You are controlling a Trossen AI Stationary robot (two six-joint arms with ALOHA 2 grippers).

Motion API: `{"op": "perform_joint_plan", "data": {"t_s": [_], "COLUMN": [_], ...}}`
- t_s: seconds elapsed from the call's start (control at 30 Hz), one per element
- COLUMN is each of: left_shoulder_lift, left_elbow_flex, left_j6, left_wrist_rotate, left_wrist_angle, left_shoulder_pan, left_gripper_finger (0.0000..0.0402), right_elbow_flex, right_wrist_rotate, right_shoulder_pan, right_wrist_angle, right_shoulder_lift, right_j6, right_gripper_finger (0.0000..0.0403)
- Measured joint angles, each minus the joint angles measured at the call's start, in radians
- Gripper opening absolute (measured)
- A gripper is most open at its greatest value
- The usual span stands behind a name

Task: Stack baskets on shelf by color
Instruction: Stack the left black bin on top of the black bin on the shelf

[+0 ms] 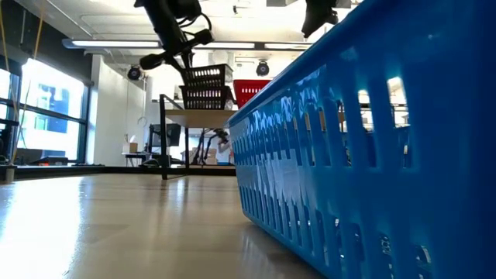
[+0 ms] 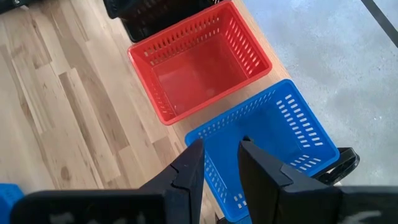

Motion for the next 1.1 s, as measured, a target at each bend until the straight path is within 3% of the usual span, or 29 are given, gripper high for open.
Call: {"op": "perform_joint_plan", "data": {"t_s": [0.6, 1.1], "left_shoulder_lift": [0.028, 0.04], "left_elbow_flex": [0.0, 0.0], "left_j6": [-0.029, 0.018], "left_wrist_rotate": [-0.019, -0.018], "left_wrist_angle": [-0.02, -0.018], "left_shoulder_pan": [-0.026, -0.026], "left_gripper_finger": [0.0004, 0.0055], "right_elbow_flex": [0.0, 0.0], "right_wrist_rotate": [0.0, 0.0], "right_shoulder_pan": [0.0, 0.0], "right_wrist_angle": [-0.018, -0.02], "right_shoulder_lift": [0.0, 0.0], "right_j6": [-0.001, -0.001], "right_gripper_finger": [0.0085, 0.0085]}}
